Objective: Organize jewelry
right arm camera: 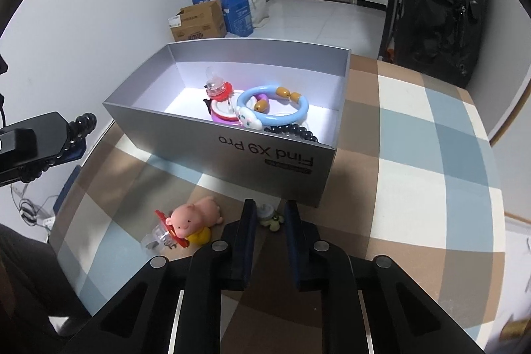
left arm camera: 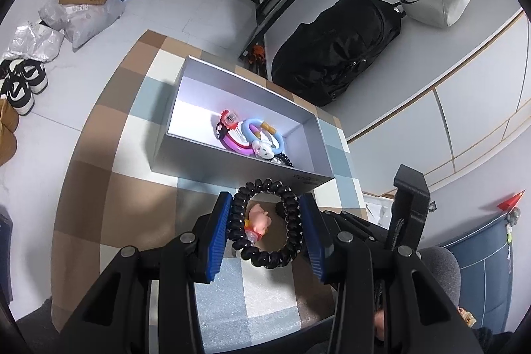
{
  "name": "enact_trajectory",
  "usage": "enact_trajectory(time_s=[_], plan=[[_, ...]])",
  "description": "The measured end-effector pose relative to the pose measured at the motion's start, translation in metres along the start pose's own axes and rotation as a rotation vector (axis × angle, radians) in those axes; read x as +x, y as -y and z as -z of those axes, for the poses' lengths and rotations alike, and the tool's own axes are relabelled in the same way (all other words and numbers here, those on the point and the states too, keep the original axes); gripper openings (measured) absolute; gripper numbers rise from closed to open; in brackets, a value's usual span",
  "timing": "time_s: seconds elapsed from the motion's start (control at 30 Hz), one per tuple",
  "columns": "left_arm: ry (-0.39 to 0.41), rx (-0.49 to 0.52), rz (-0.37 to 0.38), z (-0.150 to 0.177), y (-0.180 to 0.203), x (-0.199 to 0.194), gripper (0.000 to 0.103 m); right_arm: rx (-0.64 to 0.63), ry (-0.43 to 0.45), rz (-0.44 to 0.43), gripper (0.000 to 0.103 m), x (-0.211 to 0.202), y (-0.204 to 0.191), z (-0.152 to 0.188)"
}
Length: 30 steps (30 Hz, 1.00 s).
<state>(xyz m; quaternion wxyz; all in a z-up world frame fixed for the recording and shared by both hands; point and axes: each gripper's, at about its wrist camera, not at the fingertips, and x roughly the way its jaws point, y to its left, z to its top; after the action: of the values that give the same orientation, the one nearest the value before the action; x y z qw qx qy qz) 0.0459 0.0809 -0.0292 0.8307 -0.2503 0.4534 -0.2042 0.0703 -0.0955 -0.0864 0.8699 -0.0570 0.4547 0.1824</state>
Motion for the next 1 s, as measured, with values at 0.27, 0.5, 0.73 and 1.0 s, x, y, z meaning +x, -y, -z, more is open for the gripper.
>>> enact_trajectory(time_s=[0.27,0.5,0.73,1.0], plan=[[0.038,0.011,-0.072,0.003,0.002,-0.002,0.036,0.016,0.008,-0.058,0.016,-0.009,0.001,-0.002],[0.123,0.104,-0.132,0.005,0.022,-0.011,0.036,-0.005,0.08,-0.137,0.016,-0.035,-0.008,-0.01],[0.17,0.103,-0.166,-0.001,0.024,-0.01,0.036,-0.002,0.138,-0.198,0.016,-0.056,-0.011,-0.021],[0.181,0.076,-0.196,-0.017,0.024,-0.006,0.036,0.049,0.176,-0.264,0.016,-0.066,0.002,-0.041]])
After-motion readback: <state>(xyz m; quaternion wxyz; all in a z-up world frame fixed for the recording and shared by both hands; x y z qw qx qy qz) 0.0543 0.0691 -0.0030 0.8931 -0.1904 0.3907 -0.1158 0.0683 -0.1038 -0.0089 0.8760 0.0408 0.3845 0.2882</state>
